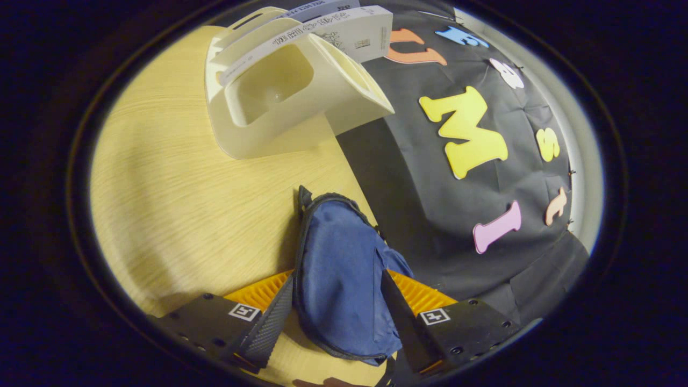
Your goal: Open the schoolbag, grab two books from the bookshelf and put them into the schoolbag.
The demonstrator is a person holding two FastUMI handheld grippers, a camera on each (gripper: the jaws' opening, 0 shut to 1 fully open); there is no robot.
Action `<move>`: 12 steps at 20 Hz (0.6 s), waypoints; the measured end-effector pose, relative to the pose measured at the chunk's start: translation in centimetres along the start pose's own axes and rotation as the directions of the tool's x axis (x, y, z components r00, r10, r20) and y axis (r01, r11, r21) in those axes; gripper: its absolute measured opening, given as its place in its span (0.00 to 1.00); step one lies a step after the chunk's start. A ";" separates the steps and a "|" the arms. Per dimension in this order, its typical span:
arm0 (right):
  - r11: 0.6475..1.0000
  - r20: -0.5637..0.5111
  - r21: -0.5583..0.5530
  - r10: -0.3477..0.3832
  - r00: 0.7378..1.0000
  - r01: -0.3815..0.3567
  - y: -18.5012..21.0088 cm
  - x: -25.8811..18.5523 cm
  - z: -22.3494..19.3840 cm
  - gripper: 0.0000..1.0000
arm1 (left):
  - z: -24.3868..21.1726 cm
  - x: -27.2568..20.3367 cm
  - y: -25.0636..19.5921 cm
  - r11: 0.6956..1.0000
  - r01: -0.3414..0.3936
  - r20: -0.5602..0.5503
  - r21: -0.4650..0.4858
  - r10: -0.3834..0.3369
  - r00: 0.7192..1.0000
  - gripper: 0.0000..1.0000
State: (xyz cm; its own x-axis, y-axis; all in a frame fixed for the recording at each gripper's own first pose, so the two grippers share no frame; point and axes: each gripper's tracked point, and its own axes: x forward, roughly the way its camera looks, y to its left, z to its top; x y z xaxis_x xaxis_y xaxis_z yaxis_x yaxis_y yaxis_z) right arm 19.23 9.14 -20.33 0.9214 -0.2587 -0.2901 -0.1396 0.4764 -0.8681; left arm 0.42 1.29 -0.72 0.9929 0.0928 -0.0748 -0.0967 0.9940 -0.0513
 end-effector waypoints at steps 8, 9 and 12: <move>0.996 -0.045 0.050 -0.072 0.996 0.074 -2.3 3.0 1.0 0.87 | 0.1 0.1 0.1 1.000 -0.011 -0.011 -0.023 0.011 1.000 0.98; 0.995 -0.059 0.050 -0.080 0.995 0.083 -2.4 3.8 1.0 0.87 | 0.2 0.1 0.1 1.000 -0.010 -0.009 -0.022 0.009 1.000 0.97; 0.994 -0.076 0.068 -0.086 0.993 0.091 -2.3 5.5 0.6 0.73 | 0.3 0.0 0.0 1.000 -0.005 -0.003 -0.015 0.005 1.000 0.97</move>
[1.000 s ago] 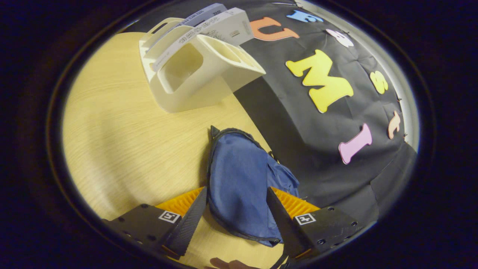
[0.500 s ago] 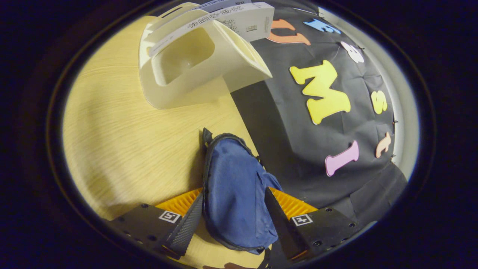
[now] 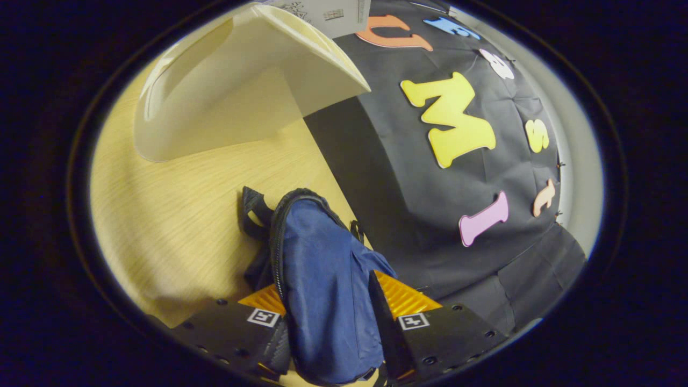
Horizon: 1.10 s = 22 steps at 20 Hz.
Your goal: Open the schoolbag, grab two books from the bookshelf and put them into the schoolbag.
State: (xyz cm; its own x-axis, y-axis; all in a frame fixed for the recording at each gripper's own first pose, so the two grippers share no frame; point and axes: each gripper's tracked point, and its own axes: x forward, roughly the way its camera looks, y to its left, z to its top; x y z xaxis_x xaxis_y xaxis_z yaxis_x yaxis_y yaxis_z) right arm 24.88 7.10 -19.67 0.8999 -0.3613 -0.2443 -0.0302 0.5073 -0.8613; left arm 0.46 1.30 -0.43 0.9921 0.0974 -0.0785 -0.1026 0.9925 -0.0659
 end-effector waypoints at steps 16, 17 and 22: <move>0.833 0.138 0.407 0.348 0.927 -0.374 -5.8 0.9 0.7 0.06 | -1.2 1.0 0.8 0.999 -0.053 -0.019 0.005 0.053 0.998 0.97; 0.814 0.152 0.424 0.368 0.917 -0.397 -6.7 1.3 0.5 0.06 | -1.1 1.1 0.7 0.999 -0.045 -0.013 0.000 0.045 0.999 0.97; 0.714 0.203 0.493 0.461 0.864 -0.497 -10.1 1.8 -0.1 0.07 | 1.1 2.2 0.8 0.997 -0.078 -0.035 -0.024 0.077 0.996 0.97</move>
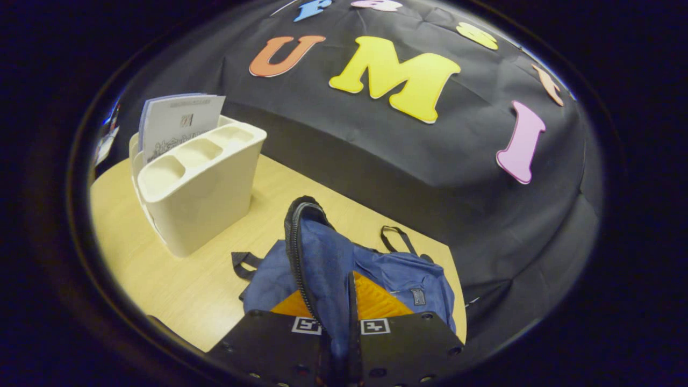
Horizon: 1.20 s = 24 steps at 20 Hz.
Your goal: Open the schoolbag, grab two books from the bookshelf and put them into the schoolbag.
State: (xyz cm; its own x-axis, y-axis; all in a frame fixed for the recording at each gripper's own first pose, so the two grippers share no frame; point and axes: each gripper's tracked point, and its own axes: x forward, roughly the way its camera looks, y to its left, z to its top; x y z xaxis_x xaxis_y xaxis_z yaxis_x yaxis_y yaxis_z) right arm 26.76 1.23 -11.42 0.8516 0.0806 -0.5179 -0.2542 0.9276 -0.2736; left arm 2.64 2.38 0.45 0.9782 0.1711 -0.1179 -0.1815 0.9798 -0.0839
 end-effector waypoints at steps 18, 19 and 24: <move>0.931 0.025 0.285 0.232 0.972 -0.229 -13.4 -0.2 4.4 0.07 | 9.8 17.9 -7.5 0.984 0.162 -0.237 0.079 -0.139 0.961 0.96; 0.930 0.024 0.286 0.235 0.972 -0.232 -13.7 0.0 4.3 0.07 | 9.5 18.9 -7.6 0.983 0.157 -0.269 0.098 -0.125 0.955 0.96; 0.934 0.044 0.267 0.236 0.971 -0.239 -15.4 -0.2 5.1 0.07 | 6.9 22.7 -8.4 0.980 0.168 -0.465 0.109 -0.099 0.880 0.95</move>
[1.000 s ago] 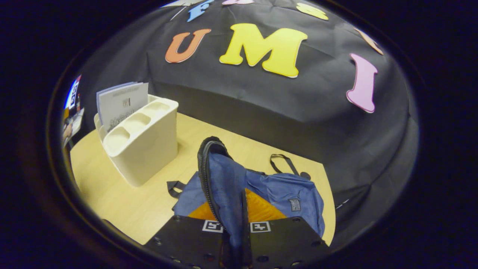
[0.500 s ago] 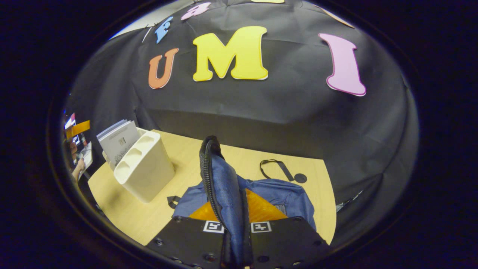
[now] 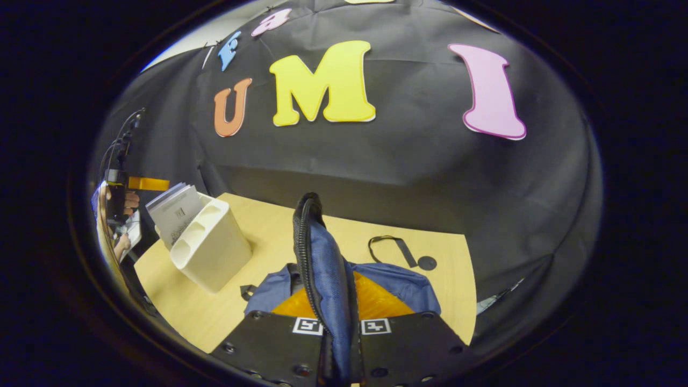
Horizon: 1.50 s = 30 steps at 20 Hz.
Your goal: Open the schoolbag, grab two books from the bookshelf and put them into the schoolbag.
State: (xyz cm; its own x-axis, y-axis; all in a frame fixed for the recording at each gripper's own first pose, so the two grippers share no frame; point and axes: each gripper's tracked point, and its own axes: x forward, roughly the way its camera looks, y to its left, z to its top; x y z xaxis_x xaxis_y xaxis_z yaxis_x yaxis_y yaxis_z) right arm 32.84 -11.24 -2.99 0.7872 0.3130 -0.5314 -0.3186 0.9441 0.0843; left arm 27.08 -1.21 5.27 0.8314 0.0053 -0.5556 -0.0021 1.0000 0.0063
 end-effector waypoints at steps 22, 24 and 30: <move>1.000 -0.025 -0.018 -0.022 0.999 0.021 -0.2 -0.3 -1.7 0.11 | -8.1 5.7 0.8 0.986 0.097 -0.520 0.135 -0.013 0.854 0.49; 0.999 -0.025 -0.023 -0.023 0.999 0.023 -0.2 -0.2 -1.8 0.11 | -7.8 5.1 1.0 0.988 0.084 -0.509 0.130 -0.006 0.861 0.53; 1.000 -0.029 -0.008 -0.031 0.999 0.030 -0.6 -0.2 -2.3 0.11 | -5.9 3.2 2.1 0.986 0.034 -0.431 0.166 0.042 0.901 0.47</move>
State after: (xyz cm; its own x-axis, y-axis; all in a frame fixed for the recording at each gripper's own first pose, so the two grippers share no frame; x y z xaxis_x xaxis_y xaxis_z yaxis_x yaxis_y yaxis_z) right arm 31.67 -12.15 -4.92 0.7811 0.2809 -0.5577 -0.2986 0.9524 0.0616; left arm 26.44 0.91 -1.40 0.5094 0.0481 -0.8592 0.1182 0.9850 0.1253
